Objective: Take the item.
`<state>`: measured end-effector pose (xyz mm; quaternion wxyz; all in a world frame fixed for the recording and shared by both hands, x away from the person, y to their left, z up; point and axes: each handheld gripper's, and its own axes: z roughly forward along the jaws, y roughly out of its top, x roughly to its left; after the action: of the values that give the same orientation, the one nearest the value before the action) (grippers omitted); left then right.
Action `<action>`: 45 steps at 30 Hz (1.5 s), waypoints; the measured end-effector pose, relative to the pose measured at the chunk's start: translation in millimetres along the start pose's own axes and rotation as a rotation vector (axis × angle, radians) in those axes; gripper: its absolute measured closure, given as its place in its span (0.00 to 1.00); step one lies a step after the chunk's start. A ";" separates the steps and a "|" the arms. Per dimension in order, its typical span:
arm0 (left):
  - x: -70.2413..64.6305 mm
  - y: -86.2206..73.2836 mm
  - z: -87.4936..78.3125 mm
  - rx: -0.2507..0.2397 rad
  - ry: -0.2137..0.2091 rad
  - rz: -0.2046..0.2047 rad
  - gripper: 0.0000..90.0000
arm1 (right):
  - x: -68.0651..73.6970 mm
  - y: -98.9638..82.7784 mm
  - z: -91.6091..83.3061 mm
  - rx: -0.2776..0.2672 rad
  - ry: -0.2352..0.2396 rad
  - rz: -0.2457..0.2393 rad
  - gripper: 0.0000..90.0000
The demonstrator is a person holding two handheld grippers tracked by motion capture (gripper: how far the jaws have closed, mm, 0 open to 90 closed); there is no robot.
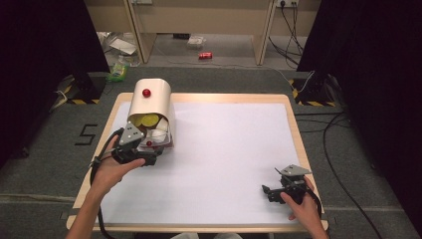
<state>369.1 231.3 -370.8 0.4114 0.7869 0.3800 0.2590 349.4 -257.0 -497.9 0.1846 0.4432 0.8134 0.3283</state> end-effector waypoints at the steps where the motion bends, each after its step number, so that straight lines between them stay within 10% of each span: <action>1: 0.0 0.0 0.0 0.000 0.000 0.000 0.17 | 0.0 0.0 0.0 0.000 0.000 0.000 0.00; 45: -16.8 -18.4 -15.1 -0.021 -0.013 -0.004 0.18 | 0.0 0.0 0.0 0.000 -0.001 -0.001 0.00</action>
<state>341.4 231.3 -379.9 0.4224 0.7836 0.3760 0.2572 349.4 -257.0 -497.9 0.1851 0.4428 0.8136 0.3280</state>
